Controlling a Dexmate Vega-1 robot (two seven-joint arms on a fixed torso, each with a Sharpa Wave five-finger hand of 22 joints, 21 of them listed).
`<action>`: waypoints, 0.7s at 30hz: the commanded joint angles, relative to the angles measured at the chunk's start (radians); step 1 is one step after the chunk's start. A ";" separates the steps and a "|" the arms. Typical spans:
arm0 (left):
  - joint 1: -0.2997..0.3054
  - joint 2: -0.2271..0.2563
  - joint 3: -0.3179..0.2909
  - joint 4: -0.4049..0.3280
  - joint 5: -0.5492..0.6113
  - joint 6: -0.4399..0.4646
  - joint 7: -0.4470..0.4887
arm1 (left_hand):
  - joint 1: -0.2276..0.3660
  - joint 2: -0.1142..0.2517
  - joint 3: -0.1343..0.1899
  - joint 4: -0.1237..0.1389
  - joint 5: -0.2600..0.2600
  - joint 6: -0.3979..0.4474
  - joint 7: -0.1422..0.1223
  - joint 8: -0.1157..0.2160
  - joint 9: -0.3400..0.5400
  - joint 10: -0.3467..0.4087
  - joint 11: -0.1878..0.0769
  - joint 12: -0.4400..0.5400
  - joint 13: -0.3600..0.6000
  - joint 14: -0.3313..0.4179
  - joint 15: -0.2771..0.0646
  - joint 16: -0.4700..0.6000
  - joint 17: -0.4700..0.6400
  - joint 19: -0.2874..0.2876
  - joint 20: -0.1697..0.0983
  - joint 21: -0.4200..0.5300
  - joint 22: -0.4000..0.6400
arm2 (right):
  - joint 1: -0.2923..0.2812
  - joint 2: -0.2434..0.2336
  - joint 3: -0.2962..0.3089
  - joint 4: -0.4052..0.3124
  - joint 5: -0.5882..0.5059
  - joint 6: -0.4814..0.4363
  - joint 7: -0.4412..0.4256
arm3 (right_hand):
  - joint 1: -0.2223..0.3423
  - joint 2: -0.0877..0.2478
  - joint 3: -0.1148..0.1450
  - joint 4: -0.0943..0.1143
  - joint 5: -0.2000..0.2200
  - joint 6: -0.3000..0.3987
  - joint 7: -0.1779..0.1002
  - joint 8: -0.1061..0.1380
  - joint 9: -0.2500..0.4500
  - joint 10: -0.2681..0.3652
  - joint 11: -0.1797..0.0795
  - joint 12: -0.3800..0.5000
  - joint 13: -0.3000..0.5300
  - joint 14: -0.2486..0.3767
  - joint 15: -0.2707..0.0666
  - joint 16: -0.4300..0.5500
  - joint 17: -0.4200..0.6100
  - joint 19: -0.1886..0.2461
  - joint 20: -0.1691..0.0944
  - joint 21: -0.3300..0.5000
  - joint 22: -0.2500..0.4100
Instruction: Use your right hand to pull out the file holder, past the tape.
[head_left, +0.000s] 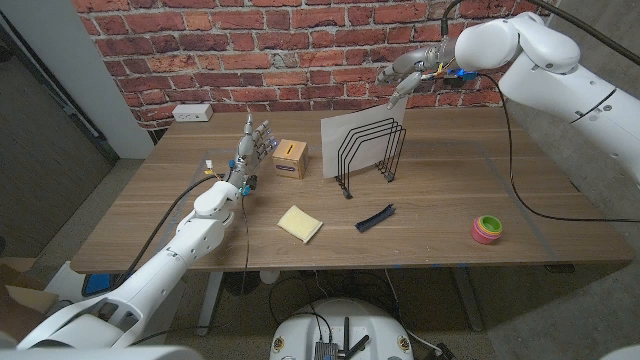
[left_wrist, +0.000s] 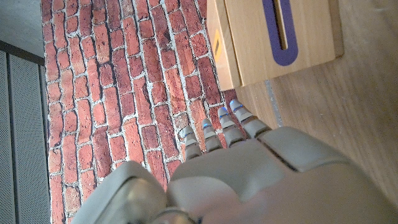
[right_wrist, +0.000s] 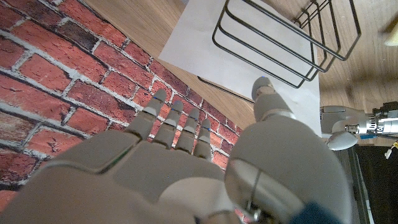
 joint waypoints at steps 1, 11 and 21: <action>0.000 0.000 0.000 0.000 0.000 0.000 0.000 | -0.003 0.010 0.000 0.007 0.004 0.001 -0.010 0.004 0.002 -0.001 -0.006 0.006 0.006 0.007 -0.004 0.006 0.003 0.009 -0.001 0.007 0.006 | 0.042 0.041 -0.028 0.067 -0.040 0.097 0.048 | 0.009 -0.026 -0.011 -0.002 0.000 0.020 -0.004 0.012 0.002 0.031 -0.001 0.010 0.004 0.028 -0.072 0.014 0.005 0.029 -0.007 0.010 0.003; 0.000 0.000 0.000 0.000 0.000 -0.001 0.000 | -0.003 0.010 0.000 0.007 0.004 0.001 -0.008 0.004 0.002 -0.001 -0.006 0.006 0.006 0.005 -0.004 0.006 0.003 0.009 -0.001 0.007 0.006 | 0.047 0.062 -0.022 0.135 -0.041 0.212 0.002 | 0.061 -0.040 -0.020 0.000 0.008 0.103 -0.031 0.039 0.005 0.111 -0.017 0.024 0.010 0.115 -0.113 0.053 0.016 0.098 -0.044 0.017 0.004; 0.000 0.000 0.000 0.000 0.000 -0.001 0.000 | -0.003 0.010 0.000 0.007 0.004 0.001 -0.009 0.004 0.002 -0.001 -0.009 0.006 0.006 0.006 -0.004 0.006 0.003 0.009 -0.001 0.007 0.006 | 0.044 0.071 -0.020 0.180 -0.057 0.295 -0.037 | 0.094 -0.045 -0.032 0.003 0.014 0.152 -0.047 0.052 0.005 0.176 -0.028 0.033 0.013 0.182 -0.149 0.086 0.026 0.146 -0.077 0.020 0.004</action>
